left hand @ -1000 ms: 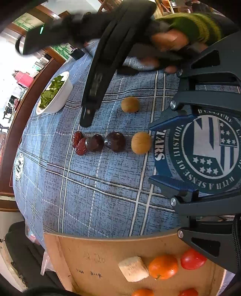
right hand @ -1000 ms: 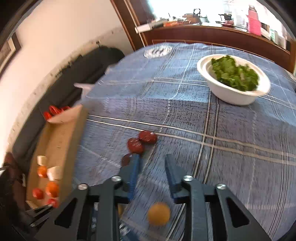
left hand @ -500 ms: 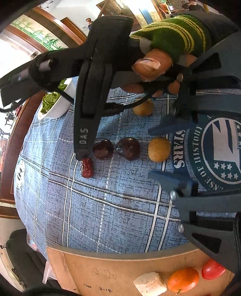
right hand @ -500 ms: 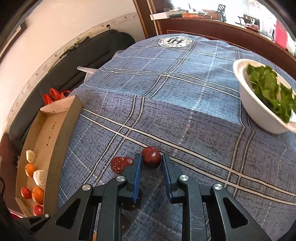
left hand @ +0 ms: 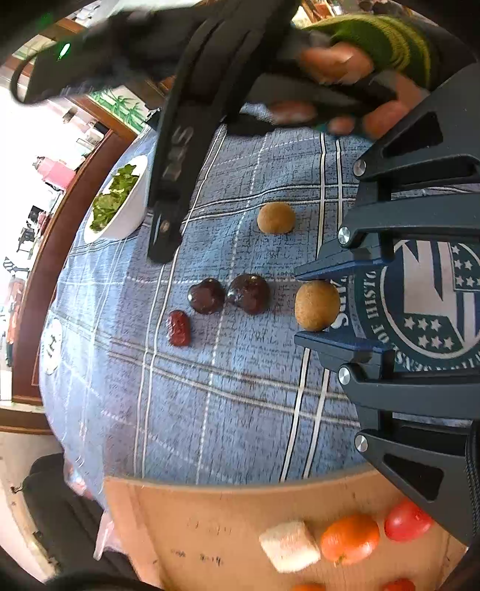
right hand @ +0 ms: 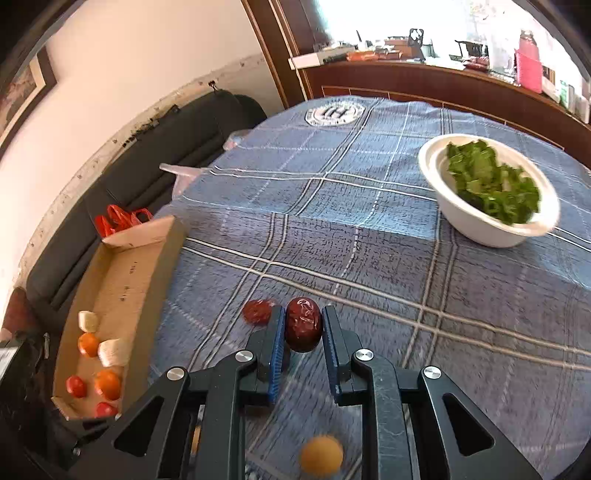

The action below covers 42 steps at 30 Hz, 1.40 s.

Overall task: Organize fruits
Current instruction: 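Carry the held date and potato over the cardboard tray with both tools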

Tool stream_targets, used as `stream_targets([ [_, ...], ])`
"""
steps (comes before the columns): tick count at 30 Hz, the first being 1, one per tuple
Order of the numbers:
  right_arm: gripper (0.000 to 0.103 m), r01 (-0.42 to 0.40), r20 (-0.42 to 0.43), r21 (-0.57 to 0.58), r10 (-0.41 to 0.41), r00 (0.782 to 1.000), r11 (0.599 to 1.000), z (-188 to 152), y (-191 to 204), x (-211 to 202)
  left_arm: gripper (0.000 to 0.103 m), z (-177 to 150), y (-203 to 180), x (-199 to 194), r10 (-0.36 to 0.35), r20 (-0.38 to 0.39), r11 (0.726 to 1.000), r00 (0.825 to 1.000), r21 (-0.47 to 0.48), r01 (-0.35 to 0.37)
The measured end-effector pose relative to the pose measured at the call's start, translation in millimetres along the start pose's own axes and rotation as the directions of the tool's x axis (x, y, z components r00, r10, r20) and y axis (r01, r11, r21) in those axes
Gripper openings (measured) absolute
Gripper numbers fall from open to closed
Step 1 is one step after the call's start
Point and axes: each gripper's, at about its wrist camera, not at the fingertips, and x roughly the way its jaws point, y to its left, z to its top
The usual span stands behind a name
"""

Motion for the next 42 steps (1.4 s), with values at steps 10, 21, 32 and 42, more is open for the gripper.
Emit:
stream_targets([
  [10, 0.02, -0.046, 0.054, 0.016, 0.045, 0.998, 0.999, -21, 19, -43, 0.025, -1, 6, -41, 0.101, 0.093, 0.995, 0.991, 0.006, -0.102],
  [21, 0.02, -0.088, 0.081, 0.017, 0.086, 0.993, 0.996, -39, 45, -65, 0.025, 0, 25, -72, 0.186, 0.167, 0.983, 0.968, -0.025, -0.184],
  [32, 0.02, -0.111, 0.086, -0.001, 0.11, 0.99, 0.994, -43, 67, -71, 0.025, -1, 42, -91, 0.239, 0.204, 0.971, 0.949, -0.042, -0.235],
  [42, 0.02, -0.128, 0.075, -0.033, 0.13, 0.989, 0.991, -43, 90, -66, 0.025, 2, 61, -100, 0.273, 0.21, 0.962, 0.939, -0.069, -0.264],
])
